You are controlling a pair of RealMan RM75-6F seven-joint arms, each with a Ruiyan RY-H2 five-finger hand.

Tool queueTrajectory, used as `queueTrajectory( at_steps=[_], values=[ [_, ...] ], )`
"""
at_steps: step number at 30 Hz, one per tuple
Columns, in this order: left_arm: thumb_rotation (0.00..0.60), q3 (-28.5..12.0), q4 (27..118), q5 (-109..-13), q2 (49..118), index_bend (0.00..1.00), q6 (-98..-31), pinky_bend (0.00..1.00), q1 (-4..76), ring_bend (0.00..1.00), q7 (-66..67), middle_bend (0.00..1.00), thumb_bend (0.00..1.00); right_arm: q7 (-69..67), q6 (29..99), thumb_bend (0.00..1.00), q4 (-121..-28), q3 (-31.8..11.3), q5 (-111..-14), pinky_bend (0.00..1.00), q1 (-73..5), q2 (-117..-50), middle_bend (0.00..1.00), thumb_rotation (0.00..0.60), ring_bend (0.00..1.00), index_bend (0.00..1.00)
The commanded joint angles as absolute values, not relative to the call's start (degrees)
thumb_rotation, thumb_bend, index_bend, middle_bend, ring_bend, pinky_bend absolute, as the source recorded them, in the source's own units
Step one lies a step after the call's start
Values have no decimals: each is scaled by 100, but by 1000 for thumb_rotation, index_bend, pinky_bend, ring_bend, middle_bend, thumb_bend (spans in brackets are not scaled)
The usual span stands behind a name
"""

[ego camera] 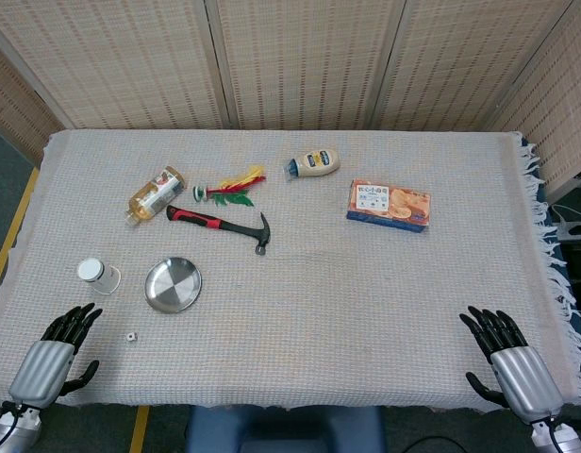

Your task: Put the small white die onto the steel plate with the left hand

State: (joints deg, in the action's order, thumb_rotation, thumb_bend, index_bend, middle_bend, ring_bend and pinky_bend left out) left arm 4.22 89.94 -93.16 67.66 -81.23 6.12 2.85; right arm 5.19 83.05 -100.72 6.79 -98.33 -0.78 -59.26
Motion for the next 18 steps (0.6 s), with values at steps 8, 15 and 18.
queueTrajectory(
  at_steps=[8,15,18],
  values=[
    [600,454,8860,-9594,7096,0,-8283,281,614,55,373,82,366,515,8226,205,-10017,610,-9724,0,-128,-5957,0,600,0,0],
    [600,346,8161,-9788,7892,84,-8577,819,601,744,277,739,390,653,8155,206,-9981,484,-9648,0,-224,-6064,0,600,0,0],
    [600,314,7932,-9801,8122,151,-8586,922,652,871,48,905,391,664,8266,205,-9916,430,-9698,0,-222,-6131,0,600,0,0]
  ],
)
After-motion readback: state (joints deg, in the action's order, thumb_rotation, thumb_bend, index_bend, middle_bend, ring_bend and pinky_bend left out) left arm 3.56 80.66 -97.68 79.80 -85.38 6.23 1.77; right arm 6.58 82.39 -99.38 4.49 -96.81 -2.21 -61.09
